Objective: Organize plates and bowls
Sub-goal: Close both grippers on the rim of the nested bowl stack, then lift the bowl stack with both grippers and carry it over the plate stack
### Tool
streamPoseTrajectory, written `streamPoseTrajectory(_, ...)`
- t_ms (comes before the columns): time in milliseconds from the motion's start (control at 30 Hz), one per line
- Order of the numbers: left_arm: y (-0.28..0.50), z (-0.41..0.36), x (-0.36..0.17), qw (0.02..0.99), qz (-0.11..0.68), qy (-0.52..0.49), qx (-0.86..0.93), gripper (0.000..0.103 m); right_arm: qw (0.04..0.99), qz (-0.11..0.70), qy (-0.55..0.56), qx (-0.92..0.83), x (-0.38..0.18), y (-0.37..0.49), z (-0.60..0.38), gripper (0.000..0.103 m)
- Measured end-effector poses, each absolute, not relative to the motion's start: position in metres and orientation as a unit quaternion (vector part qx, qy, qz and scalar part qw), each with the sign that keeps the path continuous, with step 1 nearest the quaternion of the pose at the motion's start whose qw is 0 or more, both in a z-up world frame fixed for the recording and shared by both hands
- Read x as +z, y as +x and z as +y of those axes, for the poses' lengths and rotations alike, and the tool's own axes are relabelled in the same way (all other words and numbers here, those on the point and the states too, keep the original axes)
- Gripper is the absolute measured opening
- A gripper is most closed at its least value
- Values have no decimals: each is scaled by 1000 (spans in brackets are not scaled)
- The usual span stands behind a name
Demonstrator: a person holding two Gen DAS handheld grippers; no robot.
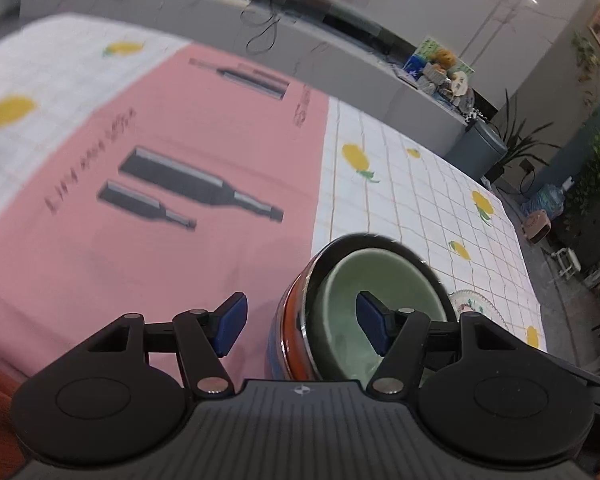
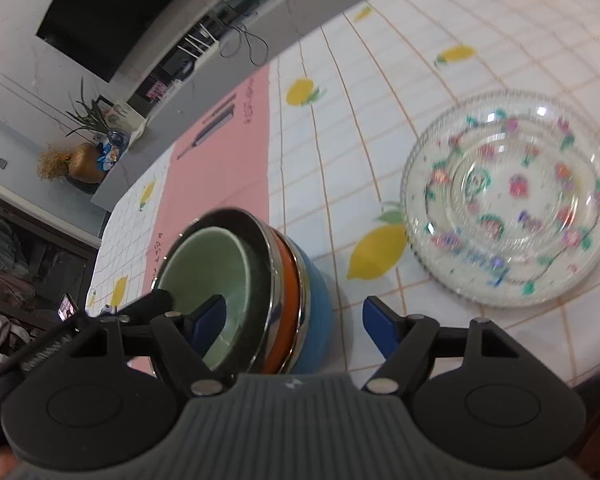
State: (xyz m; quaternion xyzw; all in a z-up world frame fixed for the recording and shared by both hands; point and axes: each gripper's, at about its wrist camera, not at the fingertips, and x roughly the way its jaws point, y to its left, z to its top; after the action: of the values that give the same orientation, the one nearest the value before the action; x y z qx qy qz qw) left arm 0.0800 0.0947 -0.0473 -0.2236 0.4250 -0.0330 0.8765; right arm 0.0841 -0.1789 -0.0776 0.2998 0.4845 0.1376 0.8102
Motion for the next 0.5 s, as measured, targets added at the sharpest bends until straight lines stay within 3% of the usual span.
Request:
streamPoseTrajectory(167,87,107,-72,843,449,-294,-48,71,789,503,323,141,-90,89,-173,74)
streamPoseTrajectory(500,96,105,-88,821,479,-303,-66,64,767,520,349,139,-104,96,-171,68)
